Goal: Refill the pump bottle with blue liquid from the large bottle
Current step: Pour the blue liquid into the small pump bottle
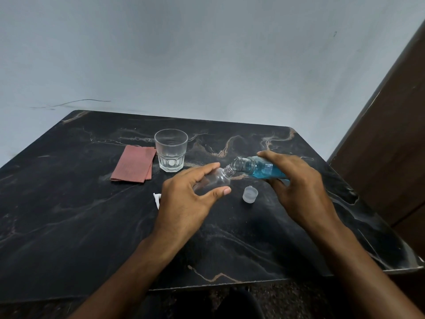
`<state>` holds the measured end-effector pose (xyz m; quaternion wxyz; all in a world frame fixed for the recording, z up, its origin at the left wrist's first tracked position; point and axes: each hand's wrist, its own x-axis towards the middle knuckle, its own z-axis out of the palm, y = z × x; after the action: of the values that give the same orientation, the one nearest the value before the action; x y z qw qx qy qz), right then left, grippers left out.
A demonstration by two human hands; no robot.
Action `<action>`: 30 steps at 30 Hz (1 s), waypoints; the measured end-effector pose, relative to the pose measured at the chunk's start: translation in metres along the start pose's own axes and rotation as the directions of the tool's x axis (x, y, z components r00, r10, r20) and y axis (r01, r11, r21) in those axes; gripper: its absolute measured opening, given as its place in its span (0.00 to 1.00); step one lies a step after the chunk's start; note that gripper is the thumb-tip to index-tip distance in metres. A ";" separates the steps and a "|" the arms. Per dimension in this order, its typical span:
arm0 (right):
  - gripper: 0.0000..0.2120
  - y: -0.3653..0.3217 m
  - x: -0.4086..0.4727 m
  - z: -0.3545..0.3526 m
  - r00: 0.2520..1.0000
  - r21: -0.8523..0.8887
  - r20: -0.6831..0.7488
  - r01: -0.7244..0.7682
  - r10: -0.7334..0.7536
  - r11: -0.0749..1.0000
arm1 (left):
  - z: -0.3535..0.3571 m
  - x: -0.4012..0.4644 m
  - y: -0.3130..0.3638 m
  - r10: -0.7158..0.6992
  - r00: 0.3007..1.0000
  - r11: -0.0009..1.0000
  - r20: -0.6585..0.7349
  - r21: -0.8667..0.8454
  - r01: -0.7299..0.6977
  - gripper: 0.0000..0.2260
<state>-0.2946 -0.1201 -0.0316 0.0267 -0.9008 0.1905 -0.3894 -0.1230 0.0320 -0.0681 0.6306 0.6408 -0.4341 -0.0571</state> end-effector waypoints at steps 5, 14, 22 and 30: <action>0.26 0.002 0.002 -0.001 1.000 -0.033 0.004 0.027 -0.027 0.999 | 0.002 -0.001 -0.002 -0.001 1.000 1.000 -0.008 -0.015 0.001 0.25; 0.27 0.003 0.002 -0.003 0.999 -0.055 0.030 0.042 -0.041 0.998 | 0.002 -0.001 -0.003 -0.018 1.000 1.000 0.000 -0.021 0.018 0.25; 0.25 0.003 0.007 -0.009 0.996 -0.074 0.062 0.076 -0.071 0.994 | 0.004 -0.003 -0.003 -0.033 0.999 0.998 0.005 -0.052 0.033 0.27; 0.25 0.005 0.010 -0.011 0.994 -0.106 0.071 0.089 -0.082 0.990 | 0.006 -0.002 -0.003 -0.038 0.999 0.998 0.003 -0.048 0.038 0.26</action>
<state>-0.2975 -0.1270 -0.0182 -0.0332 -0.9206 0.1716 -0.3492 -0.1265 0.0284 -0.0733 0.6443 0.6334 -0.4210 -0.0802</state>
